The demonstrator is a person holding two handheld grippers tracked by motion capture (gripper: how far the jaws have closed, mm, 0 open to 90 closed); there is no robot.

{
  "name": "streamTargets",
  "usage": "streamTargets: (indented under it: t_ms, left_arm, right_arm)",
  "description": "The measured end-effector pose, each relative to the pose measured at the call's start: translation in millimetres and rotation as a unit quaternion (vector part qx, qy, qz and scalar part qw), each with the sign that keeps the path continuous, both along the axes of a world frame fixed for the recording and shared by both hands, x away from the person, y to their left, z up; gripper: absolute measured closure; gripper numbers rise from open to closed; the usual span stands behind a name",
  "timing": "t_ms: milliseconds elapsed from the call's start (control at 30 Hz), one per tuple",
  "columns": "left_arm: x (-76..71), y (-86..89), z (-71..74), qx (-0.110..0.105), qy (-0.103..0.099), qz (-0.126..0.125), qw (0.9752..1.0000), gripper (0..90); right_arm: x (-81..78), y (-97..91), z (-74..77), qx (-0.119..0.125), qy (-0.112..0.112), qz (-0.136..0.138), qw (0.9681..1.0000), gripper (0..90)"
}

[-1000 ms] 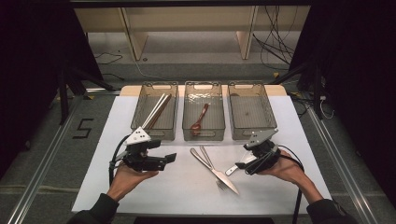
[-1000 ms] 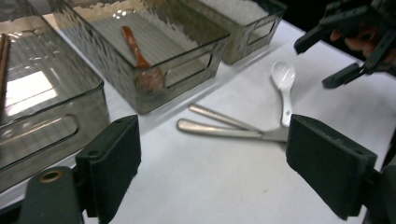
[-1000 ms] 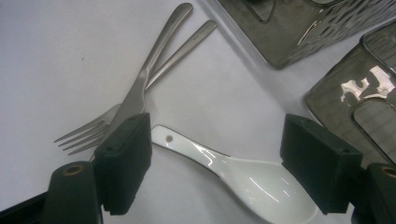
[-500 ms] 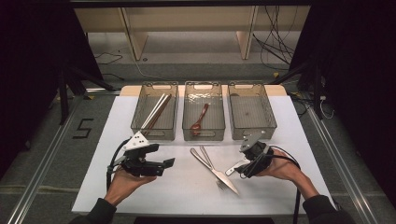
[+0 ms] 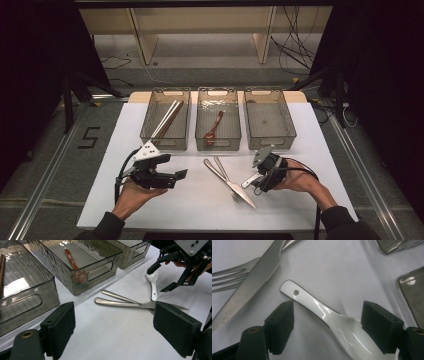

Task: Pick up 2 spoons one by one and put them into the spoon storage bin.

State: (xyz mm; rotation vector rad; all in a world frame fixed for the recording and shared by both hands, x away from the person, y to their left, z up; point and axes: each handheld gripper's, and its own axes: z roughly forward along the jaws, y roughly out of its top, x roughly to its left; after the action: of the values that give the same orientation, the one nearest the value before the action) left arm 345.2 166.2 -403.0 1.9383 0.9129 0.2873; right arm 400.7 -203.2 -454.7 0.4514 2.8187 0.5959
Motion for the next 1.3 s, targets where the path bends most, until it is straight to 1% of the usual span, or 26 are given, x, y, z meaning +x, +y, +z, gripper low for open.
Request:
streamTargets:
  t_ms: [200, 300, 367, 433, 533, 667, 700, 767, 800, 833, 900, 967, 1000, 1067, 1233, 1300]
  left_arm:
    - [0.2, -0.3, -0.2, 0.000, -0.001, -0.002, 1.0000, 17.7]
    - [0.0, -1.1, -0.5, -0.001, 0.000, -0.002, 1.0000, 17.8]
    - [0.1, -1.0, -0.4, 0.001, 0.000, -0.003, 1.0000, 17.9]
    - [-0.1, -1.0, -0.3, 0.002, -0.001, -0.003, 1.0000, 18.1]
    - [0.1, -1.0, -0.5, 0.001, 0.000, -0.003, 1.0000, 18.3]
    - [-0.2, -1.1, -0.1, 0.000, -0.001, -0.003, 1.0000, 18.3]
    - [-0.3, -1.2, -0.2, 0.001, -0.002, -0.003, 1.0000, 18.3]
    - [-0.1, -1.0, -0.4, 0.004, -0.001, -0.005, 1.0000, 18.3]
    - [-0.2, -1.2, -0.6, 0.005, -0.001, -0.006, 1.0000, 18.3]
    - [-0.3, -1.4, -0.6, 0.005, -0.001, -0.006, 1.0000, 18.3]
    - [-0.4, -1.3, -0.4, 0.006, -0.001, -0.006, 1.0000, 18.4]
    - [-0.5, -1.2, -0.3, 0.006, -0.002, -0.007, 1.0000, 18.4]
    - [-0.5, -1.4, -0.4, 0.006, -0.002, -0.007, 1.0000, 18.4]
    - [-0.6, -1.7, -0.3, 0.007, -0.002, -0.008, 0.9999, 18.5]
    - [-0.7, -1.7, -0.2, 0.009, -0.002, -0.009, 0.9999, 18.6]
    - [-0.8, -1.6, -0.1, 0.008, -0.002, -0.008, 0.9999, 18.7]
  right_arm:
    - [1.5, 3.8, -4.5, -0.013, 0.002, 0.014, 0.9998, 27.9]
    - [3.1, 6.1, -5.9, -0.013, 0.004, 0.021, 0.9997, 28.4]
    - [4.2, 7.5, -7.1, -0.018, 0.009, 0.024, 0.9995, 28.7]
    - [4.3, 8.3, -8.7, -0.022, 0.015, 0.023, 0.9994, 29.4]
    - [6.3, 7.2, -9.6, -0.017, 0.017, 0.026, 0.9994, 30.8]
    - [8.2, 6.9, -9.4, -0.018, 0.026, 0.024, 0.9992, 32.9]
    - [8.3, 7.3, -9.6, -0.017, 0.027, 0.021, 0.9993, 33.4]
    - [8.1, 8.7, -8.5, -0.022, 0.036, 0.013, 0.9990, 35.3]
    - [8.8, 8.9, -8.9, -0.022, 0.032, 0.016, 0.9991, 37.4]
    - [9.2, 8.8, -8.6, -0.021, 0.035, 0.016, 0.9990, 39.8]
    - [10.0, 8.5, -8.4, -0.018, 0.047, 0.013, 0.9987, 45.9]
    - [10.1, 8.4, -7.5, -0.016, 0.061, 0.009, 0.9980, 50.1]
    - [10.1, 8.5, -8.2, -0.012, 0.059, 0.010, 0.9981, 52.5]
    - [9.6, 8.7, -7.1, -0.014, 0.066, 0.009, 0.9977, 58.1]
    - [9.1, 9.5, -5.9, -0.018, 0.062, 0.011, 0.9979, 70.2]
    - [8.2, 10.3, -5.6, -0.023, 0.054, 0.009, 0.9982, 77.4]
